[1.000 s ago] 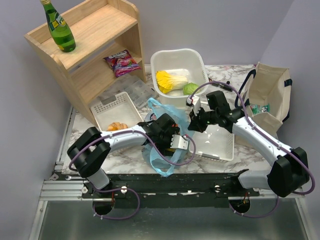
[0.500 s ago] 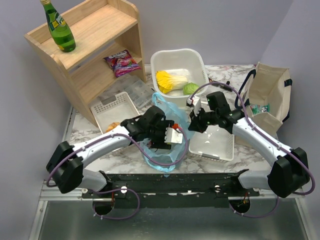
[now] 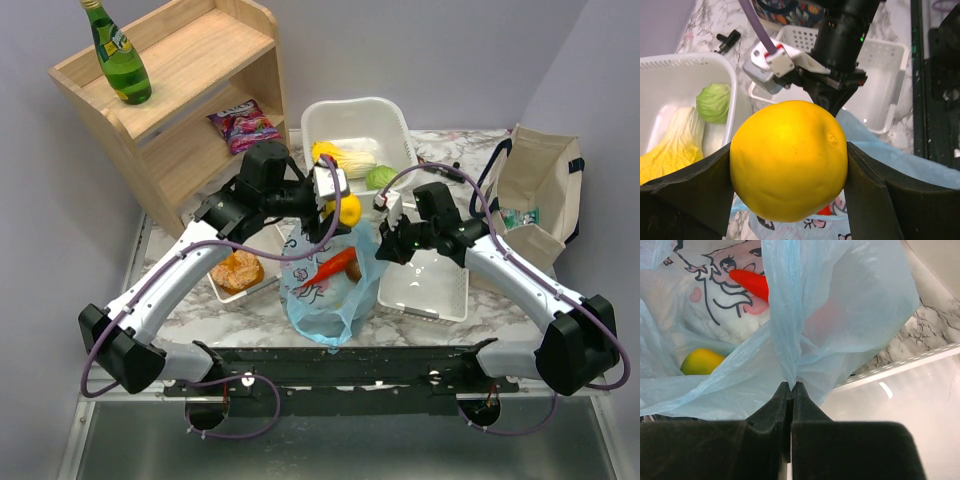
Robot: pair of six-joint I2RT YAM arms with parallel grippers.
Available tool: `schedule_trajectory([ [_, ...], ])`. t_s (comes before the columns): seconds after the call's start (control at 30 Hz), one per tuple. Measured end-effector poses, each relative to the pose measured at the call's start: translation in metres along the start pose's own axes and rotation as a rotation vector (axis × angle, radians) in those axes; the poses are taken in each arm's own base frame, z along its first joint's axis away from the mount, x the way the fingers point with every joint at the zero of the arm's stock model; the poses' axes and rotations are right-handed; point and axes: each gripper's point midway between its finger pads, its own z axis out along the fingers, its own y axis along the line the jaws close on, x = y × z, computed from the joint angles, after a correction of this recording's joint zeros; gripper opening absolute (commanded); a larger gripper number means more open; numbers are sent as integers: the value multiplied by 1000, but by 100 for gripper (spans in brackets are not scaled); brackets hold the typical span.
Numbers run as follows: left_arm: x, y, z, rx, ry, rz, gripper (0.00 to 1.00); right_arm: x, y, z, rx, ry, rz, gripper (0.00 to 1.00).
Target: Untie the knot of the grocery bags and take out the mixed food
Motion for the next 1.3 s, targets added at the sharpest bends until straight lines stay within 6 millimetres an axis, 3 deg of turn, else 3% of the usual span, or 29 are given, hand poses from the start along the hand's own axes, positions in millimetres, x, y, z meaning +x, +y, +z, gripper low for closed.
schedule_trajectory([
  [0.13, -22, 11, -2, 19, -56, -71, 4, -2, 0, -1, 5, -9, 14, 1],
  [0.2, -24, 5, -1, 49, -72, -71, 4, -4, -1, -1, 10, -16, 23, 1],
  [0.3, -18, -24, 2, 108, -82, -1, 4, -9, -1, 0, 10, -23, 42, 1],
  [0.43, -19, -88, 12, 241, -107, 171, 4, -21, -4, 7, -10, -32, 76, 1],
  [0.5, -25, -106, 23, 279, -130, 265, 5, -28, -6, 12, -26, -34, 96, 1],
  [0.63, -25, -117, 56, 286, -131, 413, 6, -53, -15, 23, -63, -55, 121, 1],
  [0.77, 9, -119, 107, 296, -39, 529, 10, -74, -17, 31, -112, -77, 119, 1],
  [0.83, 27, -119, 123, 303, 7, 564, 13, -77, -19, 35, -127, -76, 117, 0],
  [0.9, 48, -115, 141, 300, 62, 609, 23, -74, -18, 38, -142, -64, 114, 1],
  [0.97, 63, -107, 155, 285, 108, 646, 42, -70, -16, 37, -151, -50, 116, 1],
  [1.0, 68, -102, 162, 275, 124, 665, 52, -69, -16, 37, -155, -48, 115, 1],
  [1.13, 76, -89, 174, 243, 156, 725, 77, -68, -14, 37, -161, -42, 111, 1],
  [1.17, 76, -89, 174, 242, 154, 730, 95, -67, -14, 37, -162, -40, 112, 1],
  [1.3, 62, -88, 168, 221, 120, 753, 99, -66, -14, 37, -163, -37, 114, 1],
])
